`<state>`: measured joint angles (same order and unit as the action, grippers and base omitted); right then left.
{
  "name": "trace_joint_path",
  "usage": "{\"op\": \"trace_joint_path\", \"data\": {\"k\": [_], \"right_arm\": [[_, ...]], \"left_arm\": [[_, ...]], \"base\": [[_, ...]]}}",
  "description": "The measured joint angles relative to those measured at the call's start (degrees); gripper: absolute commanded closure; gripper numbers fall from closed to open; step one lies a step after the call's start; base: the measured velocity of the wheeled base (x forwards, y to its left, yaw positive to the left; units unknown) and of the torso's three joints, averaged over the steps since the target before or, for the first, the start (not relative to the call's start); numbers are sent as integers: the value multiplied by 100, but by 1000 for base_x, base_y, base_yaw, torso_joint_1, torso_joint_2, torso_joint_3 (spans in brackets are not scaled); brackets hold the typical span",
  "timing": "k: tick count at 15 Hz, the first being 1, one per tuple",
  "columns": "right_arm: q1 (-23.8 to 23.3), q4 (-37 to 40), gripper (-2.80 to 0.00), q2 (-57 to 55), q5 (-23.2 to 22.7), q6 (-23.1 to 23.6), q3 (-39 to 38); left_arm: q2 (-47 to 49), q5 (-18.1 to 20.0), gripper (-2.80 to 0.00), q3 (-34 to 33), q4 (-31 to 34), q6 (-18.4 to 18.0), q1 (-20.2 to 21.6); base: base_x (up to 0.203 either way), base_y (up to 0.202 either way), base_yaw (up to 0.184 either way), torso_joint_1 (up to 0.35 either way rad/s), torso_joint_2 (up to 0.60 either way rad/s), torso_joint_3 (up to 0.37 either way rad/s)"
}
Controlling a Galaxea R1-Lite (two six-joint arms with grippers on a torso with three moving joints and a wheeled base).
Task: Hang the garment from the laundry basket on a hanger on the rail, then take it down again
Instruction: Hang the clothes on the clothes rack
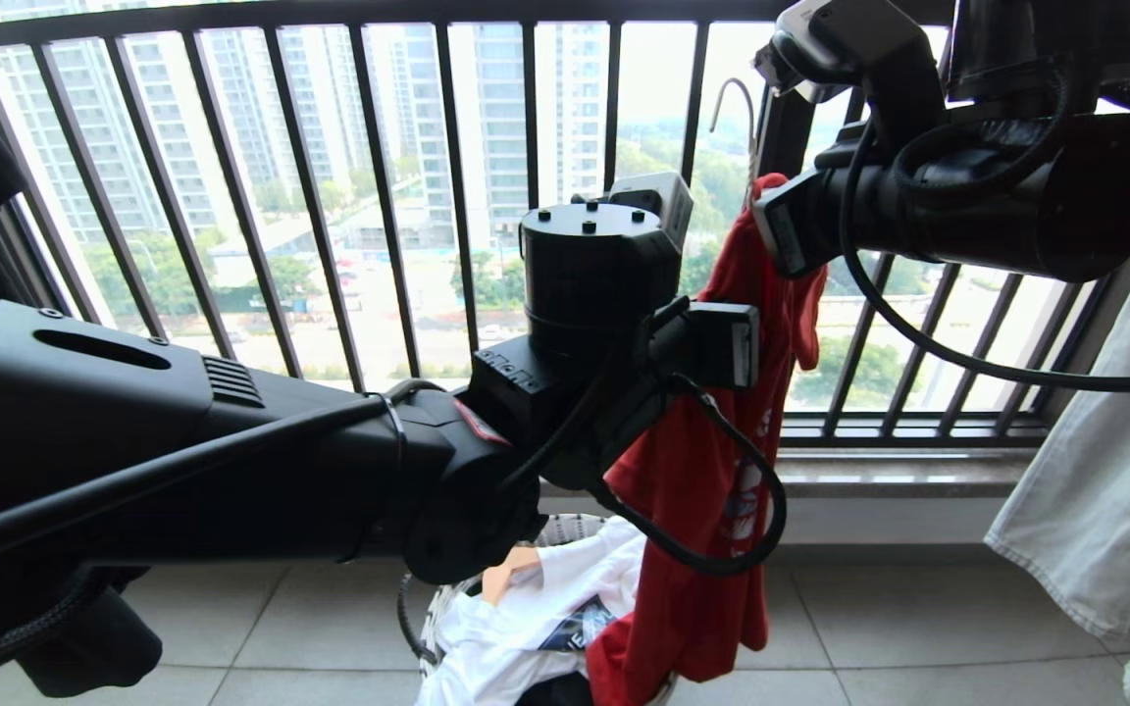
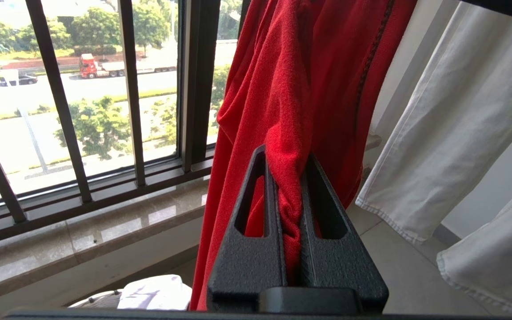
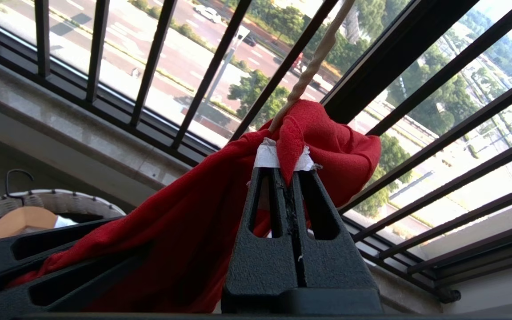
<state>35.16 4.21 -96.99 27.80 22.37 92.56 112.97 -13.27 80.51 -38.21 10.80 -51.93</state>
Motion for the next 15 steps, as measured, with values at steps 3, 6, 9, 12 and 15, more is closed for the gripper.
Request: {"op": "trace_joint_path", "data": {"k": [3,6,9,12,15], "right_arm": [[117,0,0,5,91,-1,-9],[229,1,-280,5,100,11,-23],[283,4,-280,10,103,4,-45],[353,1,-280,52,125,0,-91],[372,1,-280,213,184,-12,-106]], "left_arm": [[18,1,0,-15,-27,6,-7],[31,-9,0,-27,-160,66,-18],[51,-129,0,-33,-437,77,-21],[47,-134,0,-5,-575,90,0],[31,-139,0,-2,-686,117,27]], "base": [[0,0,0,0,0,0],[0,0,0,0,0,0],[0,0,0,0,0,0],[0,0,0,0,0,0],[0,0,0,0,0,0]]}}
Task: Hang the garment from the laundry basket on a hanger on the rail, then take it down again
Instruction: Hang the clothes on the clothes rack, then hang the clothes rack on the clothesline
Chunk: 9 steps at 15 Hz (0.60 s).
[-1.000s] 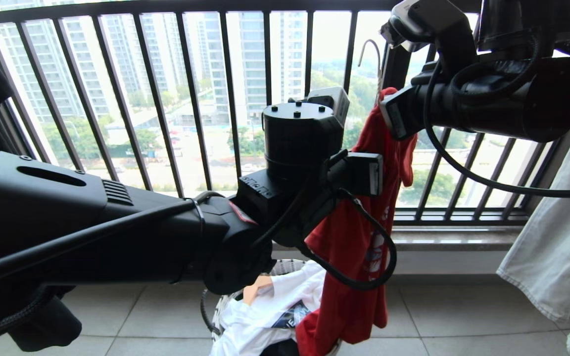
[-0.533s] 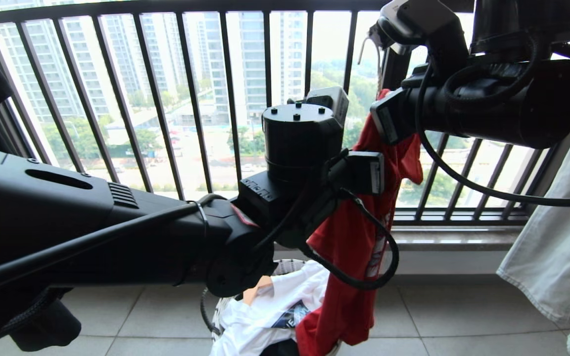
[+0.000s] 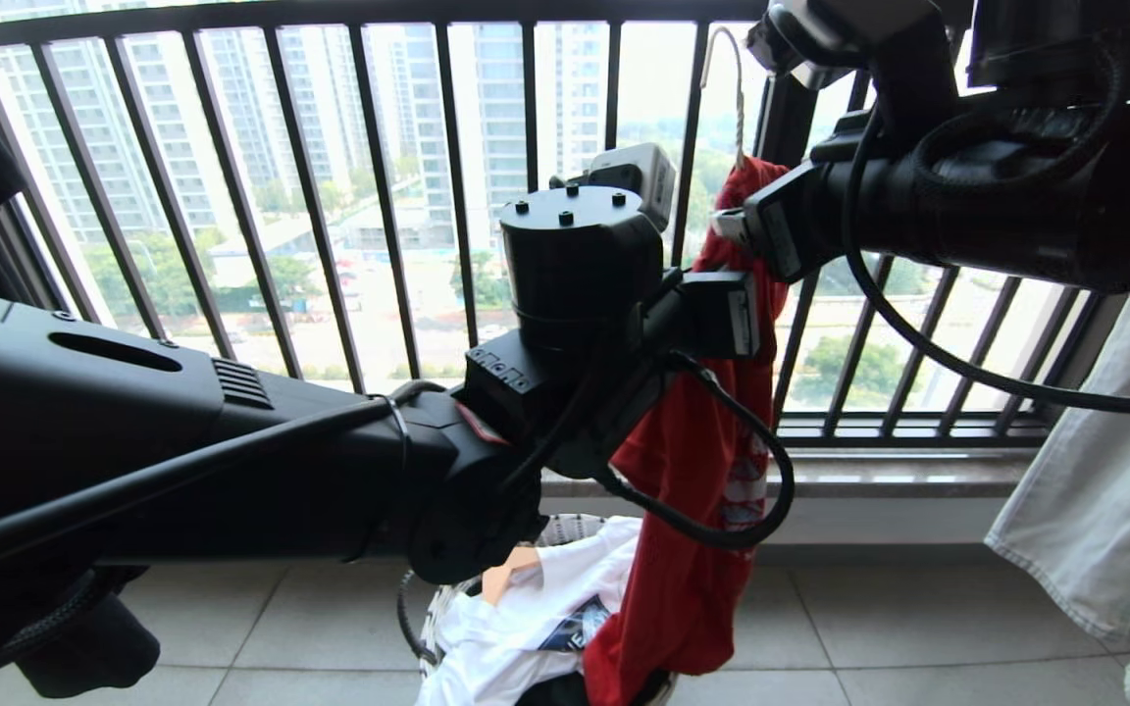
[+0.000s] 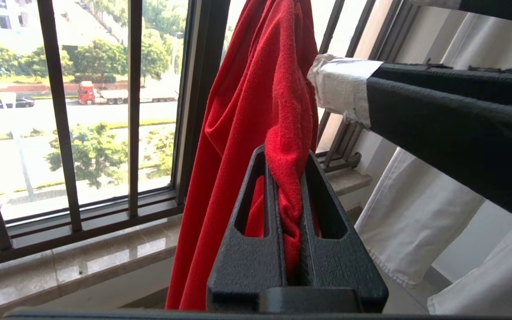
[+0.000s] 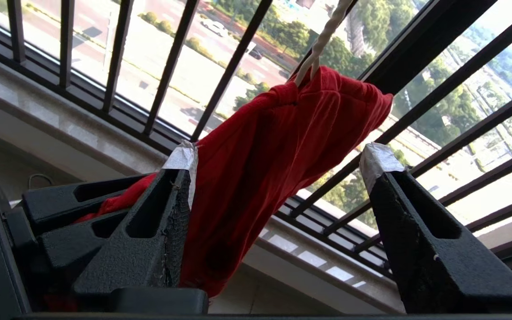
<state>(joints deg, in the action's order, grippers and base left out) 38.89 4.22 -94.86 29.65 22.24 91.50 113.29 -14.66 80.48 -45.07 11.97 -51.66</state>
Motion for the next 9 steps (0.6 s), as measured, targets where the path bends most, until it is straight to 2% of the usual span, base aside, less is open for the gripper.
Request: {"op": "trace_joint_path", "data": {"k": [1,2,5,9], "right_arm": [[-13,0,-280,119,12,-9,-45],[-54,10,0,253,11,-9,-146],[-212,105,0,681,-11,-8,-466],[-295,598,0,1063,-103,-176,-538]], "left_arm": [[-15,8,0,-5,0,3,22],[-49,16,0,-24,-2,15,47],[-265,165,0,-229,12,90,174],[-792,784,0,-734,110,382,348]], "base": [[0,0,0,0,0,0],[0,0,0,0,0,0],[0,0,0,0,0,0],[0,0,0,0,0,0]]}}
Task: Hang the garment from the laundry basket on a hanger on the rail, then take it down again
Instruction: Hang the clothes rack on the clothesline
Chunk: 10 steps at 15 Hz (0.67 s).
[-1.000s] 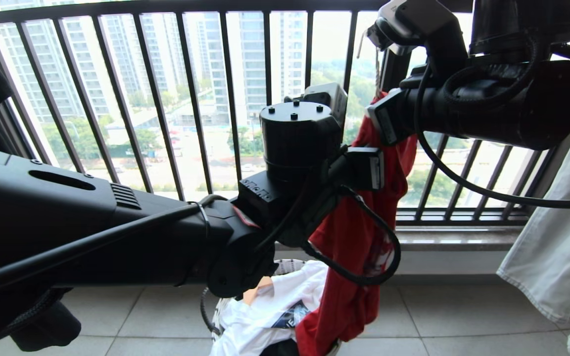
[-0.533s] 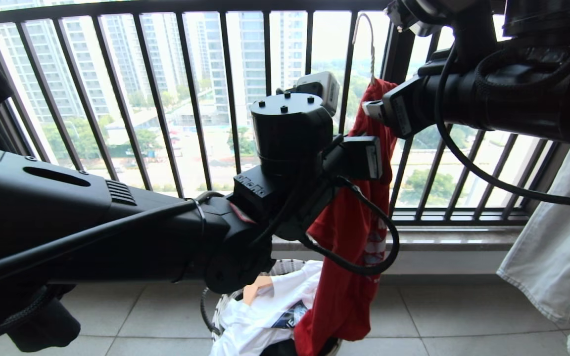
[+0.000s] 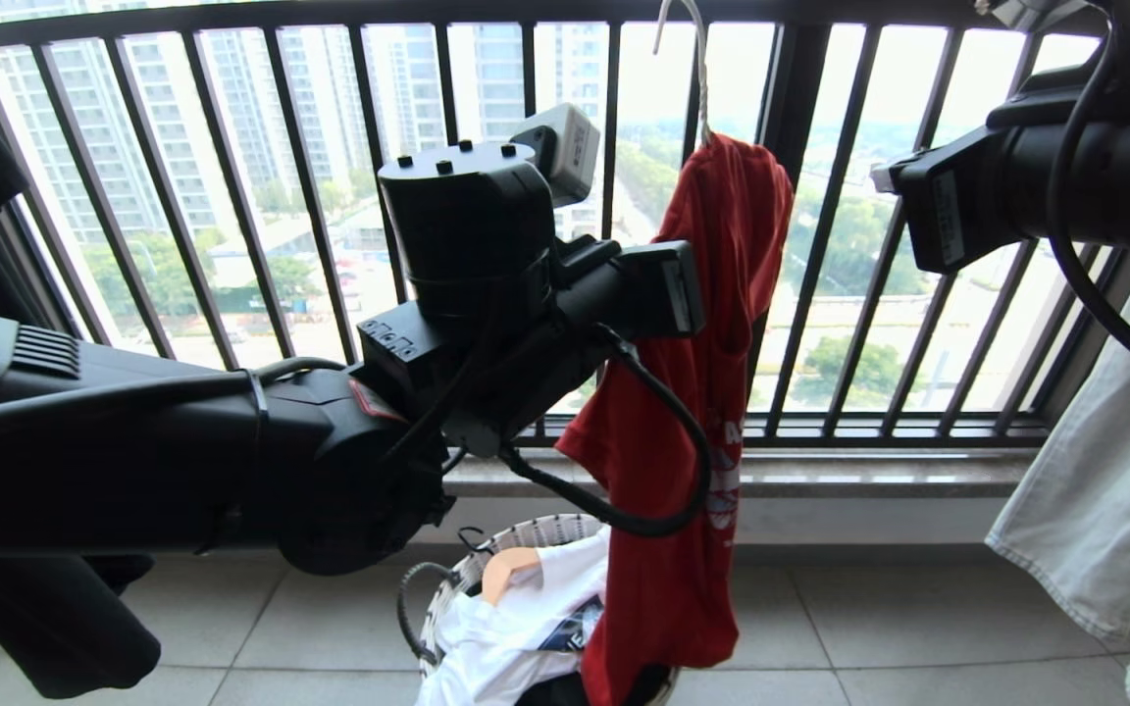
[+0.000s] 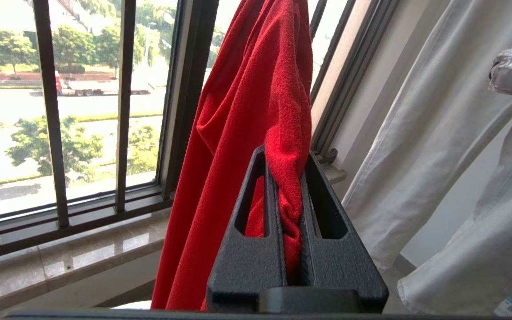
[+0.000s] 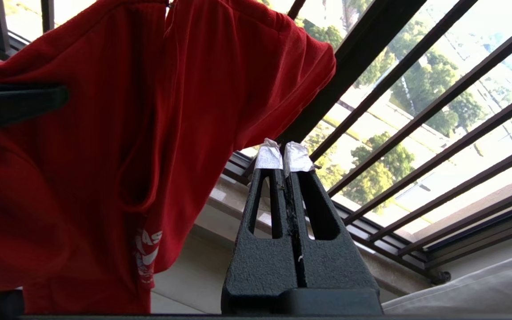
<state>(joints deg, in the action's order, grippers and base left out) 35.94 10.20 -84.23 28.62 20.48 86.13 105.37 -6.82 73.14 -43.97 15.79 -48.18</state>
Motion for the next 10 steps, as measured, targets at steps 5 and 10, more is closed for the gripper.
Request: {"op": "trace_joint_path", "data": {"k": [5,10], "right_arm": [[-135,212,0,206,-42,-6,11],[-132,1366,0,423,-344,-6,136]], "left_arm": [[-932,1626,0,-1236,222,596,360],[-1679,3082,0,-1994,797,915,768]], "base": [[0,0,0,0,0,0],[0,0,0,0,0,0]]}}
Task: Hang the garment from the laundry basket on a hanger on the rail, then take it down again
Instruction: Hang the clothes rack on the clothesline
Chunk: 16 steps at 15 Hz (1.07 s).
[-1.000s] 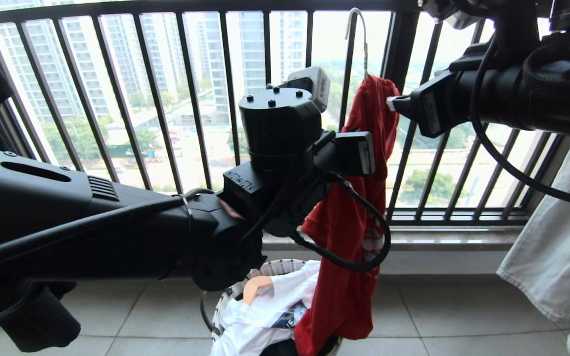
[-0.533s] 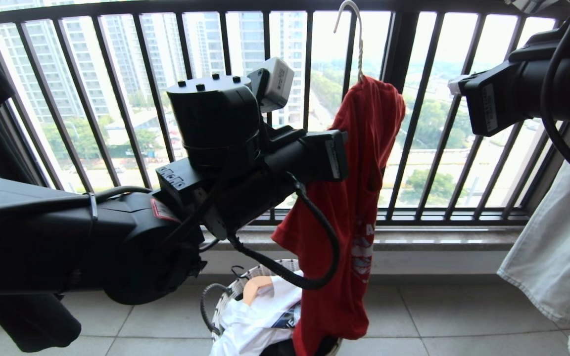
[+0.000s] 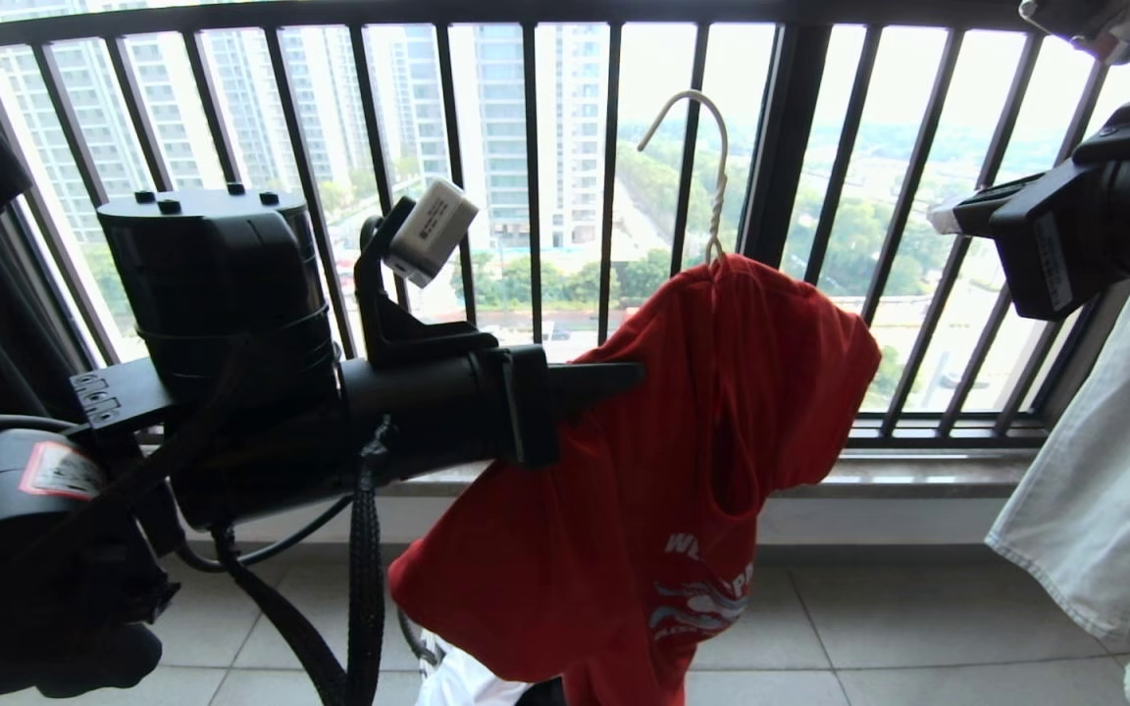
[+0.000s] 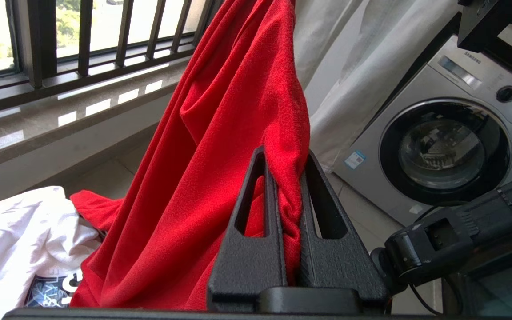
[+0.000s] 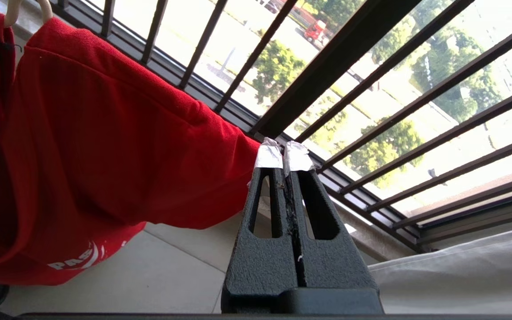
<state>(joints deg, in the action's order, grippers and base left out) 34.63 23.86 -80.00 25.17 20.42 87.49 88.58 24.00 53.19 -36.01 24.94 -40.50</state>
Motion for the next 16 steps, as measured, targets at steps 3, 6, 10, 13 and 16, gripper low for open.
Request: {"op": "trace_joint_path", "data": {"k": [3,6,10,13,16], "right_arm": [[62,1039,-280,111,-331,4,314],[76,2215,-280,212,-1332,6,639],[41,2811,-280,44,-2395,252,1077],[98,2848,-280,-175,-2696,369,1166],[251,2849,-280,-325,-3021,402,1188]], "left_arm": [[-288,768,0,-230,210,35,251],[-460,1467,0,-370,424,30,374],[-736,2137,0,-501,435,33,499],[-956,2635,0,-644,426,22,743],[-1121,3141,0,-704,434,22,1028]], "base": [[0,0,0,0,0,0],[0,0,0,0,0,0],[0,0,0,0,0,0],[0,0,0,0,0,0],[0,0,0,0,0,0]]}}
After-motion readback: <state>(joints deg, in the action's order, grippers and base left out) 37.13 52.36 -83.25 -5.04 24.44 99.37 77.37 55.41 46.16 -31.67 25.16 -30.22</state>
